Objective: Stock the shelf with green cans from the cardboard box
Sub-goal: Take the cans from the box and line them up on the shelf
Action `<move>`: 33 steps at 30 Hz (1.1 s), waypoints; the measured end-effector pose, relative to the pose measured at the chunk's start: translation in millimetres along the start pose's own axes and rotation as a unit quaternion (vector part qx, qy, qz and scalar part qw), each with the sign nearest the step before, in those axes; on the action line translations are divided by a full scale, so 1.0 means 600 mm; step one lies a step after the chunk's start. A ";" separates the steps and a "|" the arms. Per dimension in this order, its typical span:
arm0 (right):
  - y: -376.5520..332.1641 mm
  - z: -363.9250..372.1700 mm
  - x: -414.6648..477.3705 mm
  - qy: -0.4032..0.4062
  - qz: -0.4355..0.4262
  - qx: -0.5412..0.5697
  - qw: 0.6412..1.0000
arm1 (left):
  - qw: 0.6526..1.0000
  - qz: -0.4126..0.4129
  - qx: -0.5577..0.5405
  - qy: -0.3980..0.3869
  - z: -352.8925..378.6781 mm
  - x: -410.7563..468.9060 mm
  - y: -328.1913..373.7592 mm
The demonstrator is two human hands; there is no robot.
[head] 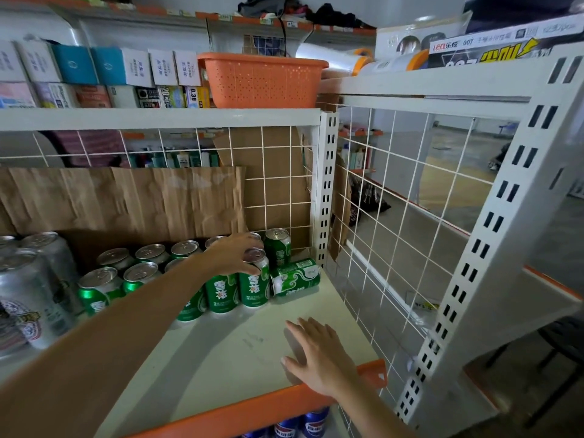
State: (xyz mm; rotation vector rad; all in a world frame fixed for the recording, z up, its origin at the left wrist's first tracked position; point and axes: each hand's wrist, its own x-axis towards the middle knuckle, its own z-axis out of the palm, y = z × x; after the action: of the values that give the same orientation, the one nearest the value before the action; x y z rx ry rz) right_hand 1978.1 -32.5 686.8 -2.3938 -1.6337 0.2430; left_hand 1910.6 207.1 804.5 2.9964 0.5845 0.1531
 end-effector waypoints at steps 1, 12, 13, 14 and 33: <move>0.000 -0.001 0.000 0.000 0.000 0.001 1.000 | 1.000 0.003 0.005 0.006 0.003 -0.001 -0.001; 0.041 0.006 0.002 0.093 -0.005 0.002 0.996 | 0.990 0.128 0.051 -0.006 0.055 0.036 0.108; 0.046 0.007 0.001 0.102 -0.002 0.006 0.995 | 0.991 0.128 0.036 -0.012 0.063 0.043 0.121; 0.048 0.008 -0.001 0.108 -0.004 0.013 0.994 | 0.992 0.121 0.019 -0.021 0.071 0.049 0.130; 0.041 0.003 -0.004 0.134 -0.001 0.037 0.990 | 0.997 -0.015 0.021 -0.074 0.112 0.082 0.138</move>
State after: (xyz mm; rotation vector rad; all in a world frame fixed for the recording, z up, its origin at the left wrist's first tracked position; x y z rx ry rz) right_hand 1998.7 -43.0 678.0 -2.2553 -1.4792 -0.0188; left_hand 1994.4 144.8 750.1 3.0040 0.6225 -0.0828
